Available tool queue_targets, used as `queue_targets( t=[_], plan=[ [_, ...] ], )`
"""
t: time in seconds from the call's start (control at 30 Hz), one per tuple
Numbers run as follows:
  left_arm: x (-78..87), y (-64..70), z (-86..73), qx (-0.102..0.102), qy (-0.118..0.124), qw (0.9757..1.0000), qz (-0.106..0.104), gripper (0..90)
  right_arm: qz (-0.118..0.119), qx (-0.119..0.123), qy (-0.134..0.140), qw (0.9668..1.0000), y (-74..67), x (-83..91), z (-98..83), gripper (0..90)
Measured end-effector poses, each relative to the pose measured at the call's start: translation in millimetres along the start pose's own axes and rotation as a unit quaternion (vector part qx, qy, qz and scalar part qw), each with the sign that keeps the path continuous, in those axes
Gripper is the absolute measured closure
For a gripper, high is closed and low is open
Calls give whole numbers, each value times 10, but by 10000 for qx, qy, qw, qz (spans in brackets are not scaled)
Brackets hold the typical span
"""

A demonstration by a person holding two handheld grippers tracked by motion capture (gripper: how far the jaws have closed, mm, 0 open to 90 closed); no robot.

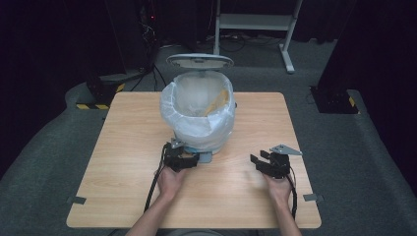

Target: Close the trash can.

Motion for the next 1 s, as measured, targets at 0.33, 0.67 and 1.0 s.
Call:
queue_targets(
  t=[0.33, 0.67, 1.0],
  plan=[
    [0, 3, 4, 39, 24, 10000, -9, 165, -681, 76, -477, 9965, 108, -199, -193, 427],
    [3, 0, 0, 19, -3, 10000, -46, 165, -956, 221, -770, 9922, 148, -265, -228, 330],
    [237, -89, -24, 159, 235, 9996, -95, 143, -938, 236, -785, 9922, 142, -267, -230, 310]
  ],
)
Point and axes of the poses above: each handheld gripper's, and its own axes: x roughly backward along the jaws, z roughly out of its top, y roughly to its right, the point moved 8 cm from there along -x, roughly forward along the jaws, and after that the axes turned 14 degrees about -y, right-handed, at the moved point
